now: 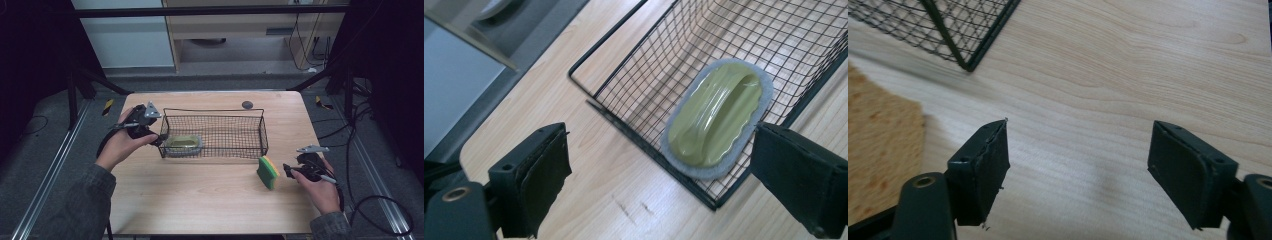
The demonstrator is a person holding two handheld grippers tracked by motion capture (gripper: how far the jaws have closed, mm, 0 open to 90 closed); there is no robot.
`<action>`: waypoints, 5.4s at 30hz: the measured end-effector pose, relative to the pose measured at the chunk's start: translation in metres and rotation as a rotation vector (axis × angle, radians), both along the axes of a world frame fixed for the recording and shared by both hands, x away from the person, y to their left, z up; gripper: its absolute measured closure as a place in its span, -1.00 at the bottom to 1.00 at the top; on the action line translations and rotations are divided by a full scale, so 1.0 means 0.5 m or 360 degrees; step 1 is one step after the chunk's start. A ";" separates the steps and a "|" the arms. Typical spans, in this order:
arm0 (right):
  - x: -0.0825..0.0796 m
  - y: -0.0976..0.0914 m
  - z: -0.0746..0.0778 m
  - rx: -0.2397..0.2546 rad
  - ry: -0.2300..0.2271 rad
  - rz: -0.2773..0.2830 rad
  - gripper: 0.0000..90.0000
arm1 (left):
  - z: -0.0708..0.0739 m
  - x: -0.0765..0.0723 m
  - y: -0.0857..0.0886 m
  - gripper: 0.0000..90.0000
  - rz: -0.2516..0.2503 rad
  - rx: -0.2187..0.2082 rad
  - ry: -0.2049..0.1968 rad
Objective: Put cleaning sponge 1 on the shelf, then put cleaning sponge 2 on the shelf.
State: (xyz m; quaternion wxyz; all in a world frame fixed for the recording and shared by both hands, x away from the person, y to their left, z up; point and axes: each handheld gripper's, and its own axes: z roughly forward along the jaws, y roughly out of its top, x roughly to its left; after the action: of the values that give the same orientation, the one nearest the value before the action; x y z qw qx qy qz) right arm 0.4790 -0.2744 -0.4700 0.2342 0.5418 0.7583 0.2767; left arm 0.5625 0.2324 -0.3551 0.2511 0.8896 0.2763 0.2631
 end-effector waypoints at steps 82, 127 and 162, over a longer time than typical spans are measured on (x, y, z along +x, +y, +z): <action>0.051 0.068 0.194 -0.0066 0.0340 0.0254 0.42 | -0.306 -0.085 0.144 -1.00 0.0437 -0.0500 0.0190; 0.152 0.141 0.366 -0.0083 -0.0142 0.0367 0.44 | -0.306 -0.084 0.141 -1.00 0.0456 -0.0507 0.0184; 0.215 0.206 0.295 -0.0105 -0.0077 0.0468 0.43 | -0.306 -0.082 0.140 -1.00 0.0461 -0.0509 0.0183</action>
State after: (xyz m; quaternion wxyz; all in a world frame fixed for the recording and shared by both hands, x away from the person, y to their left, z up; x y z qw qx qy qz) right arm 0.5865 -0.1713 -0.3224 0.2269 0.4101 0.8323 0.2960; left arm 0.5215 0.3025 -0.5083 0.3323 0.8031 0.4532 0.1981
